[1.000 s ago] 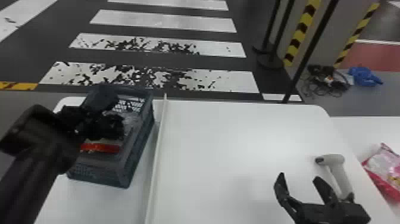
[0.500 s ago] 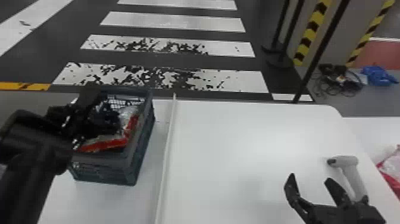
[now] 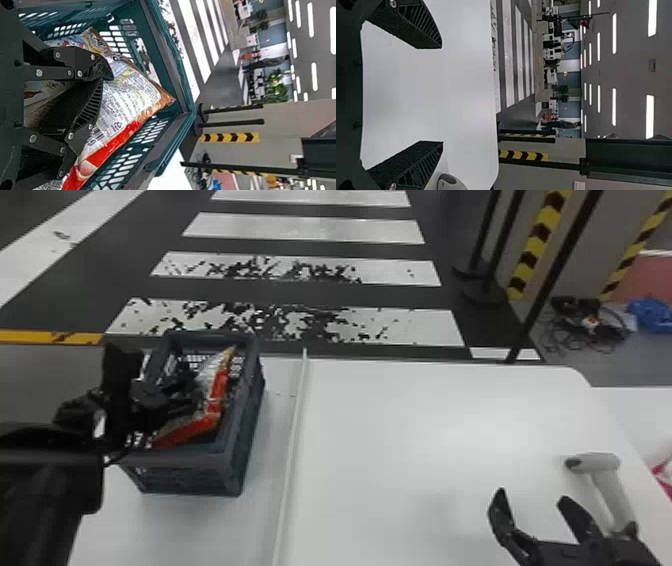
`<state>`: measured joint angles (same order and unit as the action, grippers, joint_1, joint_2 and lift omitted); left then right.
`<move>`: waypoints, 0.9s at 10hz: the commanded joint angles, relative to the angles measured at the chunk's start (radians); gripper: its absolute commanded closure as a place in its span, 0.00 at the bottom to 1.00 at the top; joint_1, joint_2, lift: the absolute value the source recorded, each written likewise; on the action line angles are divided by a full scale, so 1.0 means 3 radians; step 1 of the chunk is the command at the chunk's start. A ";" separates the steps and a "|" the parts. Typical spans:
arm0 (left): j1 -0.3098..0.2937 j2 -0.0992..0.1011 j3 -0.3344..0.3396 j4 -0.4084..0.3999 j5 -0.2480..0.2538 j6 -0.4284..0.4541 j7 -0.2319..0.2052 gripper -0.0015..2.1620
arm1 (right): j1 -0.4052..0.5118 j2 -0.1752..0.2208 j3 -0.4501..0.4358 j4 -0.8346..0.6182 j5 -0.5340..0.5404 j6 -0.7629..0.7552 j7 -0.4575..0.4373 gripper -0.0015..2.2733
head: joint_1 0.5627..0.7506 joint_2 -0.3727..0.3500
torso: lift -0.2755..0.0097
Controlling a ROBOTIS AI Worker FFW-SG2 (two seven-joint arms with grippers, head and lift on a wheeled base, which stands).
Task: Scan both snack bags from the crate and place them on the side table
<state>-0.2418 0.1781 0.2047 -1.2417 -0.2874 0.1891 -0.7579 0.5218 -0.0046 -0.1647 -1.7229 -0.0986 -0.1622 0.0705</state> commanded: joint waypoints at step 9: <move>0.0126 -0.0052 0.0105 -0.0141 0.1004 -0.0019 -0.0122 0.99 | 0.0035 0.0018 0.0007 -0.0142 0.0032 0.0293 -0.0010 0.03 | 0.70 0.47 | 0.62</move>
<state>-0.2083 0.1629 0.2363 -1.2739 -0.0125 0.1752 -0.7948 0.5323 -0.0046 -0.1632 -1.7654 -0.0900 -0.0761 0.0675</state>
